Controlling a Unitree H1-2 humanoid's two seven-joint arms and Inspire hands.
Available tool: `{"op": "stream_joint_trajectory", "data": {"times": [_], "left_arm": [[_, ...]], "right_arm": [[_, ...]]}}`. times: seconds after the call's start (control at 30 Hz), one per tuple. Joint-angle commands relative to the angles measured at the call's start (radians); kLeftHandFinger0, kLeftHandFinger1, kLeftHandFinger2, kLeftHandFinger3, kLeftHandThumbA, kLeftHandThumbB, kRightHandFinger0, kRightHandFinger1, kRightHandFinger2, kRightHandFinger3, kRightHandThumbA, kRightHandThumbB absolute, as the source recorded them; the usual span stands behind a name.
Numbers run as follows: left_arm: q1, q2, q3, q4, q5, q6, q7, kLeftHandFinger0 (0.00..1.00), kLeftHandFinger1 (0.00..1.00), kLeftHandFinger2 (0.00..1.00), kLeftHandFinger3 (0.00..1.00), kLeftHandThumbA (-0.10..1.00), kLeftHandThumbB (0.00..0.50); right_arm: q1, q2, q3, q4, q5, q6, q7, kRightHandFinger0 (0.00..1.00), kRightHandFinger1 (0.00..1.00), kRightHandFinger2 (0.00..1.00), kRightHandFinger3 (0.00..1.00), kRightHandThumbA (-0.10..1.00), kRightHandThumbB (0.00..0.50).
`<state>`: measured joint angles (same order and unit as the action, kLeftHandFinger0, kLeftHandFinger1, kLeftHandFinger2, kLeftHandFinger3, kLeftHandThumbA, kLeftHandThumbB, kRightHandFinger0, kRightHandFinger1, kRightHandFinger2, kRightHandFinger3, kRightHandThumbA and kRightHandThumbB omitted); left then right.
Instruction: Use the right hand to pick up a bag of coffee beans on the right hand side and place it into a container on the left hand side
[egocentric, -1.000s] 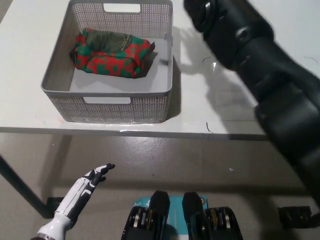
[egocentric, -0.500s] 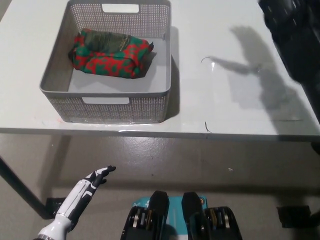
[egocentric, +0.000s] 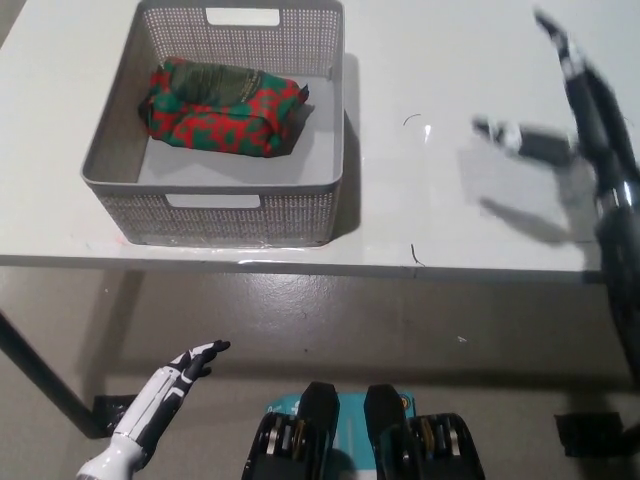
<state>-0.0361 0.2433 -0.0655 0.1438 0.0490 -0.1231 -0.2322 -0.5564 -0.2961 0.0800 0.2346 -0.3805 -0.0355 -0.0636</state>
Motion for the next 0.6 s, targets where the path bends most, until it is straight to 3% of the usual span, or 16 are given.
{"op": "stream_joint_trajectory", "data": {"times": [0.0, 0.1, 0.13, 0.23, 0.33, 0.4, 0.5, 0.57], "left_arm": [[0.055, 0.011, 0.019, -0.03, -0.014, -0.054, 0.013, 1.0, 1.0, 1.0, 1.0, 1.0, 0.227], [0.047, 0.01, 0.017, -0.028, -0.01, -0.048, 0.014, 1.0, 1.0, 1.0, 1.0, 1.0, 0.222], [0.035, 0.012, 0.016, -0.019, -0.008, -0.052, 0.012, 1.0, 1.0, 1.0, 1.0, 1.0, 0.211], [0.043, 0.014, 0.015, -0.014, -0.008, -0.063, 0.01, 1.0, 1.0, 1.0, 1.0, 1.0, 0.199], [0.052, 0.012, 0.017, -0.014, -0.016, -0.064, 0.007, 1.0, 1.0, 1.0, 1.0, 1.0, 0.207], [0.052, 0.007, 0.02, -0.013, -0.021, -0.059, 0.01, 1.0, 1.0, 1.0, 1.0, 1.0, 0.212], [0.051, 0.005, 0.02, -0.003, -0.017, -0.075, 0.015, 1.0, 1.0, 1.0, 1.0, 1.0, 0.191], [0.049, 0.002, 0.023, -0.007, -0.019, -0.069, 0.017, 1.0, 1.0, 1.0, 1.0, 1.0, 0.187]], "right_arm": [[0.366, 0.017, -0.134, -0.691, 0.413, -0.156, -0.015, 1.0, 1.0, 1.0, 1.0, 0.95, 0.248], [0.447, 0.055, -0.097, -0.665, 0.371, -0.219, -0.037, 1.0, 1.0, 1.0, 1.0, 0.96, 0.27], [0.485, 0.081, -0.079, -0.629, 0.367, -0.286, -0.054, 1.0, 1.0, 1.0, 1.0, 0.94, 0.269], [0.567, 0.16, -0.056, -0.549, 0.35, -0.427, -0.102, 0.87, 0.98, 1.0, 1.0, 0.89, 0.287], [0.638, 0.219, -0.036, -0.515, 0.349, -0.434, -0.105, 0.78, 0.88, 1.0, 1.0, 0.93, 0.309], [0.673, 0.246, -0.032, -0.449, 0.364, -0.434, -0.086, 0.76, 0.85, 1.0, 1.0, 0.96, 0.272], [0.679, 0.307, -0.087, -0.297, 0.508, -0.434, 0.013, 0.81, 0.86, 1.0, 1.0, 0.93, 0.193], [0.667, 0.321, -0.11, -0.217, 0.522, -0.434, 0.023, 0.82, 0.87, 1.0, 1.0, 0.98, 0.195]]}}
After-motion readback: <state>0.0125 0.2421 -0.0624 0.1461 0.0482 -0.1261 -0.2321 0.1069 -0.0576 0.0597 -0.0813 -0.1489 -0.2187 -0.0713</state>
